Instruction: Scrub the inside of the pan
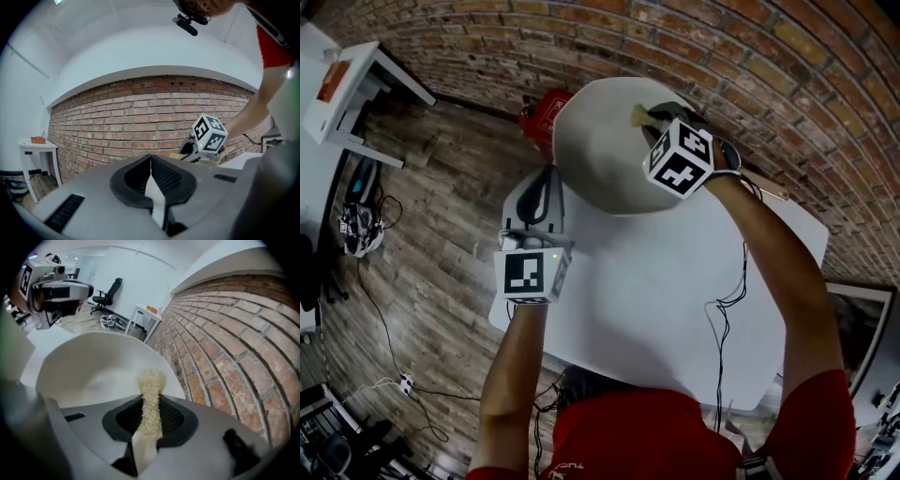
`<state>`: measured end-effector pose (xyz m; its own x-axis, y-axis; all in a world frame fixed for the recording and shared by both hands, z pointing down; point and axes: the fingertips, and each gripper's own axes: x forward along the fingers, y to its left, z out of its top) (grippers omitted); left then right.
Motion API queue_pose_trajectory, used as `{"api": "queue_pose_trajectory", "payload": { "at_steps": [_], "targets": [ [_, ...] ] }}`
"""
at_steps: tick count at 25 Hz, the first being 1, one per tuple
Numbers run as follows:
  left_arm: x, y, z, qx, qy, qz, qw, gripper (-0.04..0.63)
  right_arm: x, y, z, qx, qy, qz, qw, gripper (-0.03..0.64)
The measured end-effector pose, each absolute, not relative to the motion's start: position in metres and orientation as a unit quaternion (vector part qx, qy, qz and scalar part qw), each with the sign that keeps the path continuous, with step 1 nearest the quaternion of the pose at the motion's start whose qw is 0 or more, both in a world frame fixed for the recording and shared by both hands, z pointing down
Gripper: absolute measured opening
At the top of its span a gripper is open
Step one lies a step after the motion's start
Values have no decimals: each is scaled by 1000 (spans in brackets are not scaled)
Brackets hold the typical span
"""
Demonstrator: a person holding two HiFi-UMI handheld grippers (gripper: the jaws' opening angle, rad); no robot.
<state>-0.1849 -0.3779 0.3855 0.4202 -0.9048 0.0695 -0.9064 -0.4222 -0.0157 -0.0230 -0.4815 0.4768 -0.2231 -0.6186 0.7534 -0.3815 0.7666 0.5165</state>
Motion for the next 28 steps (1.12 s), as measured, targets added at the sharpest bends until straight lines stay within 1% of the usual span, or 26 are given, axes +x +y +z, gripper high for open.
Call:
{"api": "queue_pose_trajectory", "payload": {
  "at_steps": [5,9,12,15,22,25,28],
  "targets": [
    [-176,-365,354,846,-532,22,8,15,-55,-433,412,348,-845,-87,396,87],
    [-167,-354,321,848,-530,-18,4,15,-66,-386,369,357,-882,-63,301,87],
    [-156,-339,304,856,-516,-32,1,15,-68,-353,350,363,-894,-61,257,87],
    [-147,-318,298,865,-501,-19,5,15,-70,-321,331,371,-902,-63,214,87],
    [-126,-267,272,887,-460,-36,4,15,-72,-261,274,385,-919,-58,63,87],
    [-125,-251,257,888,-456,-52,2,15,-73,-240,257,386,-921,-50,20,87],
    [-123,-236,250,891,-450,-57,-3,15,-69,-223,252,391,-920,-36,-4,87]
  ]
}}
